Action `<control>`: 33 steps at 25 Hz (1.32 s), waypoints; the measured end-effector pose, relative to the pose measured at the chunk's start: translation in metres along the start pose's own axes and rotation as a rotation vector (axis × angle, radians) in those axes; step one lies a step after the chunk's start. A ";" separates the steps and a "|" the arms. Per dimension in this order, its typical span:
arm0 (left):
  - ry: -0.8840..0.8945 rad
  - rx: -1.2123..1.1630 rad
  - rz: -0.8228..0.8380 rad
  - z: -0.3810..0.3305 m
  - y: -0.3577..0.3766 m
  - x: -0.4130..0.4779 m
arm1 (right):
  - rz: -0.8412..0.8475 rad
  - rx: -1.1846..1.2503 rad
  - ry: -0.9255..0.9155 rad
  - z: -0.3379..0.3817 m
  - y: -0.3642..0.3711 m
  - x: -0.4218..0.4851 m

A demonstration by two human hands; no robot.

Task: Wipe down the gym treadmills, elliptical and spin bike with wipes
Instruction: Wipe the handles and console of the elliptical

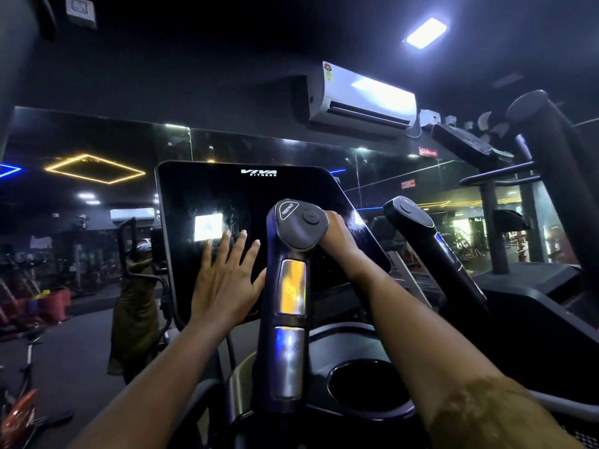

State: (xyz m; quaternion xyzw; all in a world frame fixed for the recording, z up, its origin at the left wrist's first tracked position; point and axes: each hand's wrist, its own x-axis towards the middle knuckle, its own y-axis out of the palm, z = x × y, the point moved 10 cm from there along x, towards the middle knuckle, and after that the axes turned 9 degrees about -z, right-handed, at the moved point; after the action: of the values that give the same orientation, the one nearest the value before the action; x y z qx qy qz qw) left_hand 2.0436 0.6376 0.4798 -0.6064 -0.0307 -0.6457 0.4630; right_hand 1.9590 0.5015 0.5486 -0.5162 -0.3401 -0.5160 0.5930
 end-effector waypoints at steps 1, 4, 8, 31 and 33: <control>0.000 -0.005 0.002 0.000 0.000 0.000 | -0.064 0.022 -0.040 0.008 -0.007 -0.005; -0.003 0.015 0.002 0.002 0.003 0.002 | -0.143 -0.023 -0.302 0.008 -0.009 -0.037; -0.019 0.054 0.048 0.004 0.009 0.002 | 0.184 -0.051 -0.266 -0.038 0.008 -0.080; -0.002 0.015 0.041 -0.001 -0.004 -0.004 | -0.147 -0.056 0.194 -0.118 -0.041 -0.057; -0.003 0.016 0.038 -0.002 -0.005 -0.003 | -0.053 -0.248 0.412 -0.143 -0.033 -0.054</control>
State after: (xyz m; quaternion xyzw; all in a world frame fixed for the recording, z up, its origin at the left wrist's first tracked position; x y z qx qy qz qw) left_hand 2.0384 0.6409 0.4791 -0.6042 -0.0251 -0.6357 0.4799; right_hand 1.8960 0.3802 0.4733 -0.4597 -0.1592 -0.6635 0.5684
